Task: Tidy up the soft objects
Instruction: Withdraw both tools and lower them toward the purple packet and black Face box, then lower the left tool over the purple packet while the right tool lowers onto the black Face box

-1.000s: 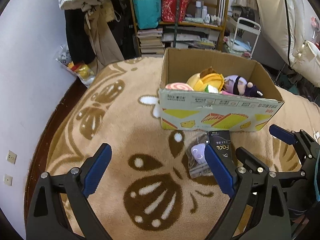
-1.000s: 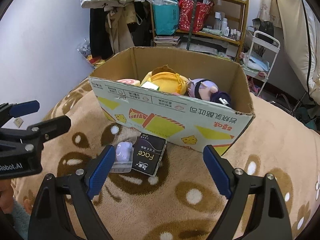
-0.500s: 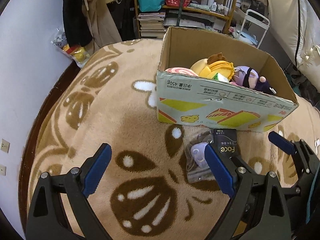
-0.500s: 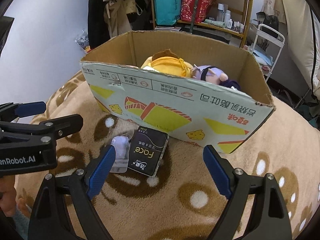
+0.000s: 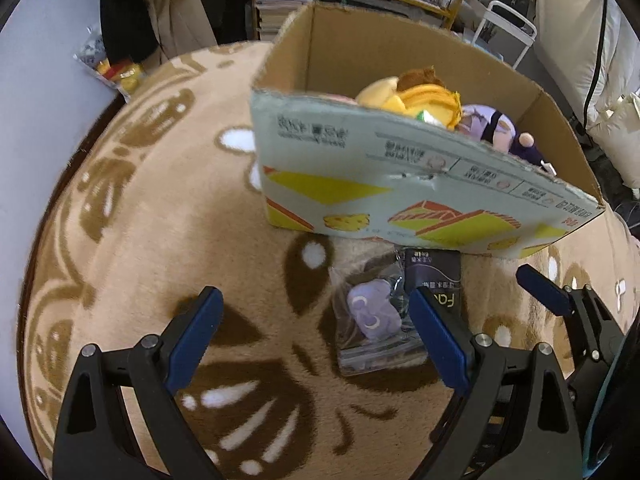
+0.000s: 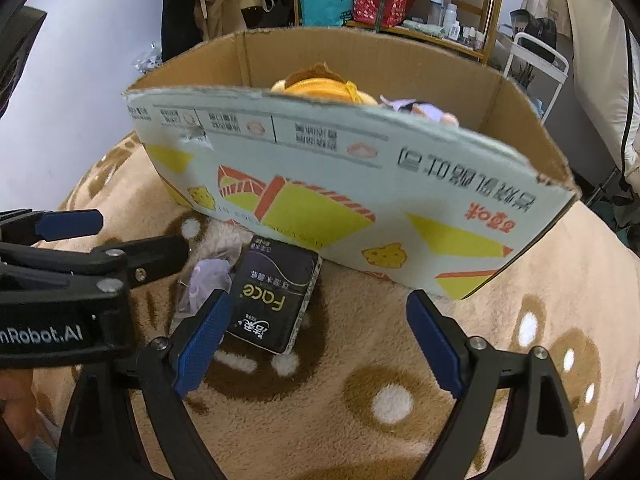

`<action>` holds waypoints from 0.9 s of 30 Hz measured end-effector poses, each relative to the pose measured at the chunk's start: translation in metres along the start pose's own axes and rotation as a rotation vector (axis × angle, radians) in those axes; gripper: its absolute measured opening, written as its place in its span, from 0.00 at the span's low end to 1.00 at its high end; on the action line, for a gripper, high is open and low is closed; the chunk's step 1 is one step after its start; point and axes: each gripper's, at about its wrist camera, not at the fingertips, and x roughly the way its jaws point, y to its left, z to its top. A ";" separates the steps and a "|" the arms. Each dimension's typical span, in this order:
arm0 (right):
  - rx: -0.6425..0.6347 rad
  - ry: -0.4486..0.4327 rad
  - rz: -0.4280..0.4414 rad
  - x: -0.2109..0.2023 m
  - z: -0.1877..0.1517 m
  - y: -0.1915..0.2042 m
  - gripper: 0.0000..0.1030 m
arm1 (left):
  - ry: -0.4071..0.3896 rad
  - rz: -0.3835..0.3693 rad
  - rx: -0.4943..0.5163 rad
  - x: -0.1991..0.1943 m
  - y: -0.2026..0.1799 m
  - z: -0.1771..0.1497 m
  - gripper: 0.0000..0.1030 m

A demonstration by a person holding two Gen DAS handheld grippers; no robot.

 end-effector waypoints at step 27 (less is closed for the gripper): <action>0.043 0.053 0.061 0.029 0.000 -0.007 0.91 | 0.104 -0.002 -0.004 0.045 -0.003 0.001 0.90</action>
